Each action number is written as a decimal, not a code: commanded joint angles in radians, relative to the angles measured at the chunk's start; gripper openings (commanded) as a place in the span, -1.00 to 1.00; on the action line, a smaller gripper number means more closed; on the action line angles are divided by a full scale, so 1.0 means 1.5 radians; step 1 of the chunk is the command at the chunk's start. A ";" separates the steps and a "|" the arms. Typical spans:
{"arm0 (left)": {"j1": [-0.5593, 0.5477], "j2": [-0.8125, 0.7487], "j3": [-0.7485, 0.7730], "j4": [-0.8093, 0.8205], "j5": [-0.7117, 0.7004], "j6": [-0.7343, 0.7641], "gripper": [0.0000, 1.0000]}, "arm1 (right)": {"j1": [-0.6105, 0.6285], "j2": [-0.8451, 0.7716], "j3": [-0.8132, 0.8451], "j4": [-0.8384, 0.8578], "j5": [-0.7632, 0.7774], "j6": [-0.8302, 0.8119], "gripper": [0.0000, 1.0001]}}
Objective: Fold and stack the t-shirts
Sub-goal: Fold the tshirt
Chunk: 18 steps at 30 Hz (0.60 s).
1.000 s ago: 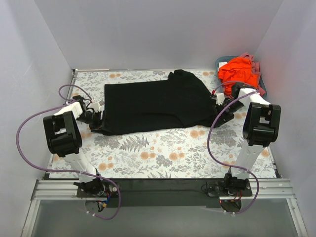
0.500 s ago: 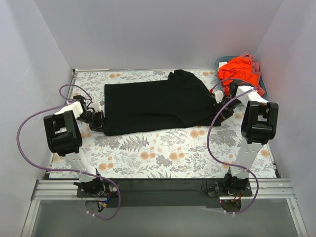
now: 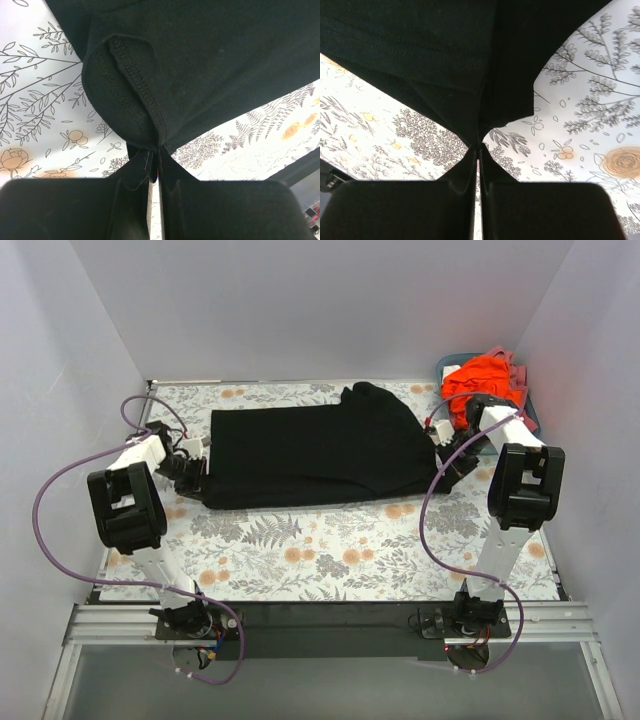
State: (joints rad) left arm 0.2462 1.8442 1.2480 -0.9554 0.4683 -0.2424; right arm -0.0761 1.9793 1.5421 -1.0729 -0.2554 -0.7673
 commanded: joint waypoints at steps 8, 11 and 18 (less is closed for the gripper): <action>0.014 0.011 -0.007 0.002 -0.109 0.058 -1.00 | 0.021 0.043 -0.004 -0.025 0.037 -0.007 -0.97; 0.020 0.016 0.002 0.009 -0.124 0.062 -1.00 | 0.025 0.039 -0.008 -0.028 0.032 -0.005 -0.97; 0.022 -0.012 0.134 -0.086 0.054 0.098 -0.07 | 0.012 -0.008 0.025 -0.066 -0.016 -0.001 0.07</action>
State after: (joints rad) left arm 0.2703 1.8904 1.3350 -1.0298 0.4206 -0.1394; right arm -0.0364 2.0487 1.5352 -1.1095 -0.2451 -0.7612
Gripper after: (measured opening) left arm 0.412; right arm 0.506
